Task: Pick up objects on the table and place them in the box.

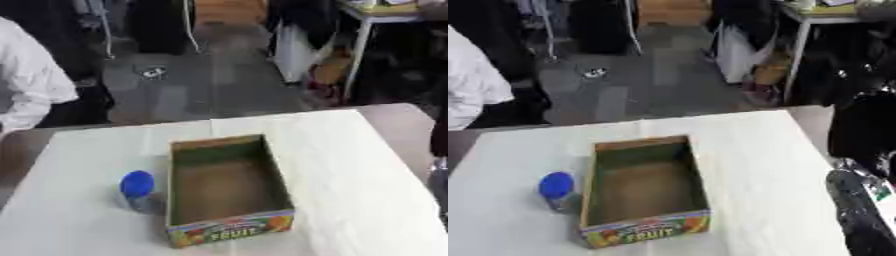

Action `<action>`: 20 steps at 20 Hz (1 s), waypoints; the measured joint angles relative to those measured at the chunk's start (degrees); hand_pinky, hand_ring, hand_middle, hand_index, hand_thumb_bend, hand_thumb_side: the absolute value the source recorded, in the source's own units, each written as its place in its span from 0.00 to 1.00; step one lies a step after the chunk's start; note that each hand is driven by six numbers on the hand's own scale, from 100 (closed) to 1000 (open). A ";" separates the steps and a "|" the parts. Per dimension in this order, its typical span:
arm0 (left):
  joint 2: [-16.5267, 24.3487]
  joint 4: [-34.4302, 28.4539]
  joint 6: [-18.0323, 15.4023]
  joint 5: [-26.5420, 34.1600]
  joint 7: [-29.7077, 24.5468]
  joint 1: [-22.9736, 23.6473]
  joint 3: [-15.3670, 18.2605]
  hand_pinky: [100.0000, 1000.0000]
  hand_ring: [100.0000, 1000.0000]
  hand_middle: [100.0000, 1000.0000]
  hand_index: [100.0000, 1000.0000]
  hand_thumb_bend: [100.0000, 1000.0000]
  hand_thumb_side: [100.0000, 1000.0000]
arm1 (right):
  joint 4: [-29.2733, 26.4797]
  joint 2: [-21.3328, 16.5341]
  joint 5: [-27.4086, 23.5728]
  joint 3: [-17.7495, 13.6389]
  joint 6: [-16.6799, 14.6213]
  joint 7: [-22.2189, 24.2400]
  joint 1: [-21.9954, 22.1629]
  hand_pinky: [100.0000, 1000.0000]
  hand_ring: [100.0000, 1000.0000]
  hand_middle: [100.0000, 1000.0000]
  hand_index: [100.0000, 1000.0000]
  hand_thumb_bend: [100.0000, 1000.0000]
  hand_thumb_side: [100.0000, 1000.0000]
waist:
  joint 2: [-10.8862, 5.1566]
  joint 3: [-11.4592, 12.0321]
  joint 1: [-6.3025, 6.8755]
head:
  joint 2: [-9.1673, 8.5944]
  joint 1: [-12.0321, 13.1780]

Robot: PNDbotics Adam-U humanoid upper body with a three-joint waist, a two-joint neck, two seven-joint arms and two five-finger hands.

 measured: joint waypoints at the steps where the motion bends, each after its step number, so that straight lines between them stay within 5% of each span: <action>1: 0.00 0.00 -0.01 -0.09 0.01 0.00 0.00 0.68 0.53 0.81 0.91 0.19 1.00 | 0.00 0.00 0.00 0.00 0.00 0.01 0.00 0.22 0.27 0.37 0.76 0.00 1.00 | 0.01 0.00 0.00 | -0.01 0.01; 20: 0.00 0.00 0.52 -1.74 0.00 0.00 0.00 0.69 0.52 0.81 0.91 0.20 1.00 | 0.00 0.00 0.01 0.00 -0.15 0.20 0.00 0.22 0.27 0.37 0.76 0.00 1.00 | 0.08 0.00 -0.01 | 0.76 0.55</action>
